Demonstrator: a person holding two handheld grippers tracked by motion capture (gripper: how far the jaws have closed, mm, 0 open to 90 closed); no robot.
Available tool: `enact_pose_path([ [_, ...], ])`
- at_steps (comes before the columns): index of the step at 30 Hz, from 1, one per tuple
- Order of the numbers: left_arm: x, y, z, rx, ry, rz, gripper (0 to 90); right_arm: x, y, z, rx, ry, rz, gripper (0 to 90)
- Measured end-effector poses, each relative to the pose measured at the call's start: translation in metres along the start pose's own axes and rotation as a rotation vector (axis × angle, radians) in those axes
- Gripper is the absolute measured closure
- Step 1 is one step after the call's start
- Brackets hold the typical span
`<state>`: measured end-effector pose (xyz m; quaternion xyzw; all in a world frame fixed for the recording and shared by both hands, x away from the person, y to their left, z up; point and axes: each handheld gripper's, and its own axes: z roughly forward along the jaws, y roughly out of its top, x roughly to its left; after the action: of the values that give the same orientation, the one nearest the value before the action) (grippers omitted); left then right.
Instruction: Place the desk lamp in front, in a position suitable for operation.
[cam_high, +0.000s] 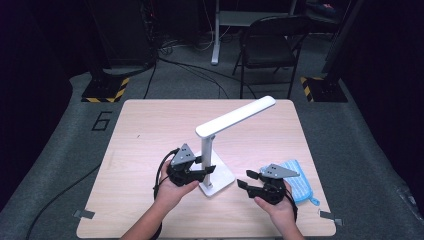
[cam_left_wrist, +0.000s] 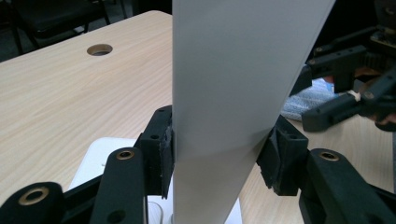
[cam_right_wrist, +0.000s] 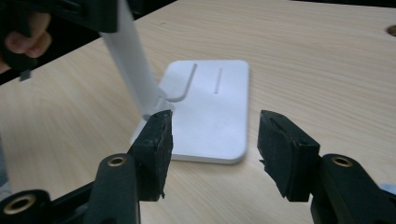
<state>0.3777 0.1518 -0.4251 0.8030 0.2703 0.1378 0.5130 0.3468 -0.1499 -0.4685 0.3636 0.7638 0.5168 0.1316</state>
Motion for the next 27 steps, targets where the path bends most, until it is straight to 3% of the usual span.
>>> enact_pose_path([
  [4,0.004,0.001,-0.002,0.018,-0.034,0.023,51.6,-0.010,-0.001,-0.008,-0.005,-0.058,0.006,44.6],
  [6,0.006,0.000,-0.004,0.018,-0.073,0.025,51.7,-0.015,-0.002,-0.012,-0.011,-0.072,0.019,44.3],
  [9,0.012,-0.003,-0.011,0.019,-0.115,0.059,51.6,-0.022,-0.004,-0.019,-0.016,-0.096,0.033,43.4],
  [12,0.015,-0.005,-0.017,0.029,-0.141,0.064,51.3,-0.029,-0.007,-0.028,-0.002,-0.172,0.021,42.3],
  [14,0.015,-0.007,-0.019,0.025,-0.147,0.048,51.3,-0.034,-0.011,-0.035,0.018,-0.237,0.007,41.5],
  [19,0.016,-0.009,-0.024,0.026,-0.145,0.058,51.1,-0.051,-0.024,-0.049,0.063,-0.332,0.048,39.3],
  [23,0.018,-0.010,-0.027,0.033,-0.157,0.068,51.0,-0.063,-0.033,-0.055,0.067,-0.381,0.106,36.2],
  [27,0.018,-0.010,-0.026,0.028,-0.155,0.058,50.8,-0.073,-0.041,-0.052,0.113,-0.425,0.142,30.1],
])
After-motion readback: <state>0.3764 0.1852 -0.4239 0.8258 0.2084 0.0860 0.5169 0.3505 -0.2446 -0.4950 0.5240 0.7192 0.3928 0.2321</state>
